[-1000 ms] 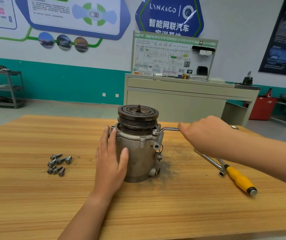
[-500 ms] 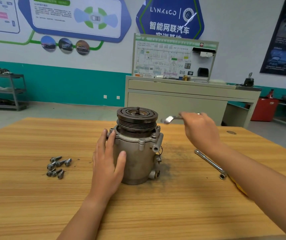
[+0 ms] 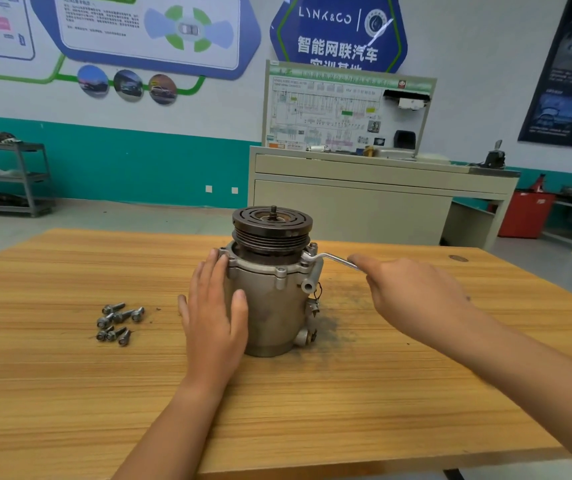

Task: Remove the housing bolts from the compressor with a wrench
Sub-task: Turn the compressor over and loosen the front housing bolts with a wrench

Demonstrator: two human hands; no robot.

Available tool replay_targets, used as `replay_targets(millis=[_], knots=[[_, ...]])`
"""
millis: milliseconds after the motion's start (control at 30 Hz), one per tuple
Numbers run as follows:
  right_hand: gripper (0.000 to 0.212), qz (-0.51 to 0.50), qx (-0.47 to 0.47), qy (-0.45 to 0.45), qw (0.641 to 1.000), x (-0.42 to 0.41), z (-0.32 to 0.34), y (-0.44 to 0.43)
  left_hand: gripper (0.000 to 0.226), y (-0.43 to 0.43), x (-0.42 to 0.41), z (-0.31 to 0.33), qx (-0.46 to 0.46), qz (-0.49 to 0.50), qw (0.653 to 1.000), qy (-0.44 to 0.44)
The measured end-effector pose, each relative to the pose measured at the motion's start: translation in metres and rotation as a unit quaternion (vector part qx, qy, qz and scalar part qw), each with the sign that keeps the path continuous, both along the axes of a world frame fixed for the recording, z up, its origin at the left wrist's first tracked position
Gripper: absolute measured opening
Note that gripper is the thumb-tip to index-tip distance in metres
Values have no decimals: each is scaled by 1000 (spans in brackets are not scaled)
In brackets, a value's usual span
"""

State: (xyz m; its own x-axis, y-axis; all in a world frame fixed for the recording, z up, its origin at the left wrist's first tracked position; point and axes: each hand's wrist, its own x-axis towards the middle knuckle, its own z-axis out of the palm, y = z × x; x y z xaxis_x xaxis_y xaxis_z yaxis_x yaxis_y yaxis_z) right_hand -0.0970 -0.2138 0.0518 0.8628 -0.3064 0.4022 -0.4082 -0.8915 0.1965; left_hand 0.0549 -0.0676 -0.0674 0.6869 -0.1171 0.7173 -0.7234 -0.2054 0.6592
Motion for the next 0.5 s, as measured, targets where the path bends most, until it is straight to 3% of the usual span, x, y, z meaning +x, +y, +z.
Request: replay_targets(millis=[167,333,500], knots=[[49,-21,-124,107,986,-2,20,33,53,-2,-3,0,22,-14,999,-18],[59,-32,-91,217,971,9,27,66,54,0,-1,-2,40,-10,998,-38],[60,-20,-123,233,965,5,28,63,54,0,-5,1,52,-16,997,-60]])
